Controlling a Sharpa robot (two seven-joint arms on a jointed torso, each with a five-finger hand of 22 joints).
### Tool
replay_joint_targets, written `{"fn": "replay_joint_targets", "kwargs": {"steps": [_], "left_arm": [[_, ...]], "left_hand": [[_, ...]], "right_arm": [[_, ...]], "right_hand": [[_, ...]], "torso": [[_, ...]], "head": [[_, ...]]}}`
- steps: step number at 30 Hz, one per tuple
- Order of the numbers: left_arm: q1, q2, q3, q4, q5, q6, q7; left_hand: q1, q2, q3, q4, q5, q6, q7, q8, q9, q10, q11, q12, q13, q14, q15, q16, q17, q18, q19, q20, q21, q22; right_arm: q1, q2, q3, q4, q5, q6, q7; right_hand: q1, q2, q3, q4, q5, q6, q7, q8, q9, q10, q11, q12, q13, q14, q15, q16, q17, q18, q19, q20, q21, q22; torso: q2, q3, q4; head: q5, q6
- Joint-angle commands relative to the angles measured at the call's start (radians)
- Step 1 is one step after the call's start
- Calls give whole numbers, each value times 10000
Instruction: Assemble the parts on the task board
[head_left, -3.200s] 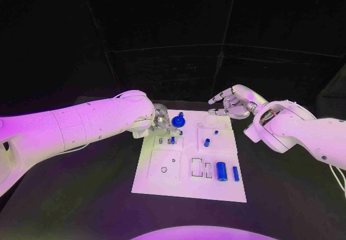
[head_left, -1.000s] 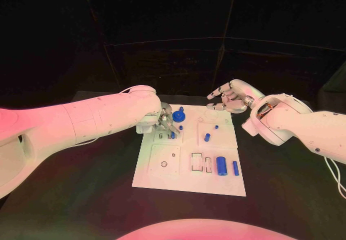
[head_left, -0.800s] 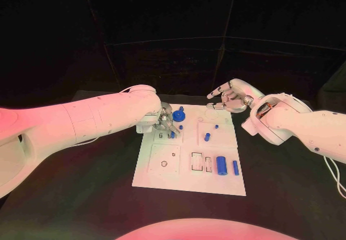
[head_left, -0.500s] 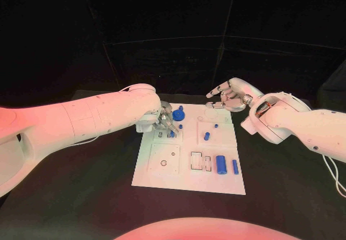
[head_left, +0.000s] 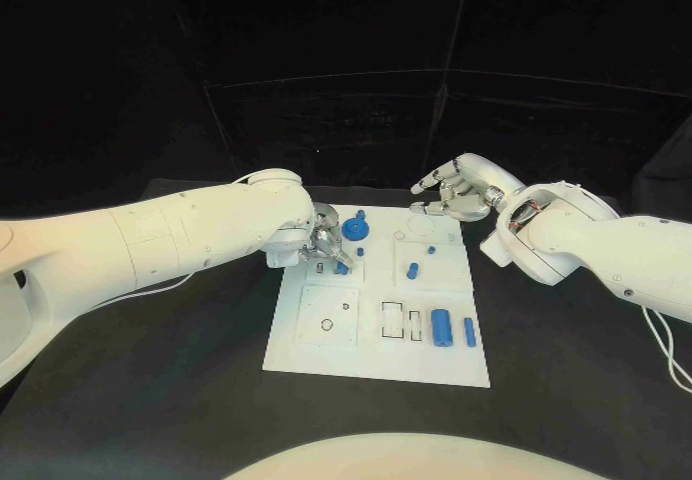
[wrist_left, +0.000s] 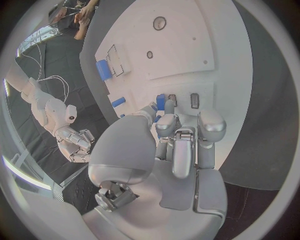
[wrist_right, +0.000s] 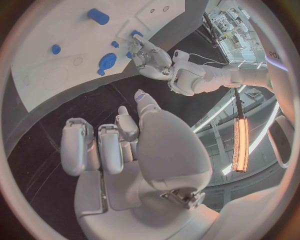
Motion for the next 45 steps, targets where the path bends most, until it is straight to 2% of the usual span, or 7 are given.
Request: {"fn": "replay_joint_targets", "kwargs": {"steps": [1, 7, 16, 18, 22, 33, 45], "left_arm": [[13, -138, 6, 171, 300, -836, 106], [-2, -423, 5, 488, 356, -1534, 103], [-144, -622, 1, 748, -40, -2067, 54], [-188, -636, 1, 763, -93, -2108, 40], [-300, -654, -1, 761, -195, -2180, 17], [-532, -666, -2, 780, -658, -2070, -37], [-585, -795, -2, 900, -713, -1846, -130]], "left_hand": [[-573, -386, 2600, -1836, -15, -62, 58, 176, 172, 63, 20, -84, -81, 1032, 53, 18, 2609, -101, -13, -2, 49, 43], [-889, -553, 3328, -2053, -4, -84, 15, 338, 347, 99, 13, -118, -162, 1034, 9, 23, 2617, -119, 12, 14, 78, 108], [-959, -601, 3506, -2117, -7, -89, 13, 385, 398, 105, 7, -143, -205, 1038, 3, 31, 2633, -127, 38, 9, 106, 158], [-959, -601, 3506, -2117, -7, -89, 13, 385, 398, 105, 7, -143, -205, 1038, 3, 31, 2633, -127, 38, 9, 106, 158], [-977, -616, 3556, -2136, -8, -89, 12, 400, 413, 115, 7, -139, -204, 1038, 2, 31, 2633, -129, 46, 8, 114, 172], [-996, -634, 3613, -2159, -9, -89, 12, 416, 431, 111, 5, -163, -241, 1038, 0, 31, 2633, -136, 66, 6, 135, 209], [-1029, -670, 3706, -2200, 6, -87, 11, 445, 460, 116, 1, -183, -275, 1038, -2, 31, 2633, -139, 76, 3, 148, 230]], "right_arm": [[20, -30, 5, 9, 47, 15, 65], [20, -77, 5, -7, 51, 6, 52], [20, -105, 5, -23, 53, 8, 39], [20, -108, 5, -26, 53, 8, 36], [20, -114, 5, -26, 53, 8, 34], [20, -114, 5, -40, 53, 39, 32], [20, -110, 5, -53, 53, 50, 33]], "right_hand": [[42, 85, 3, -40, 51, 47, 13, 34, -4, -39, 8, -46, -11, 529, -70, -67, 530, 167, -40, -8, -53, -13], [43, 85, 3, -40, 52, 47, 14, 34, -4, -40, 8, -46, -11, 529, -70, -67, 529, 167, -40, -8, -53, -13], [49, 90, 5, -42, 64, 46, 14, 35, -5, -42, 7, -51, -17, 528, -71, -72, 524, 166, -38, -9, -53, -11], [49, 90, 5, -42, 64, 46, 14, 35, -5, -42, 7, -51, -17, 528, -71, -72, 524, 166, -38, -9, -53, -11], [49, 90, 5, -42, 64, 46, 14, 35, -5, -42, 7, -51, -17, 528, -71, -72, 524, 166, -38, -9, -53, -11], [49, 90, 5, -42, 64, 46, 14, 35, -5, -42, 7, -51, -17, 528, -71, -72, 524, 166, -38, -9, -53, -11], [49, 90, 5, -42, 64, 46, 14, 35, -5, -42, 7, -51, -17, 528, -71, -72, 524, 166, -38, -9, -53, -11]], "torso": [[13, -1, 7], [-5, -3, 11], [-11, -7, 51], [-12, -16, 66], [-3, -8, 29], [8, -7, 17], [7, -4, 15]], "head": [[28, 4], [51, -29], [86, -63], [79, -68], [115, -77], [133, -102], [148, -122]]}}
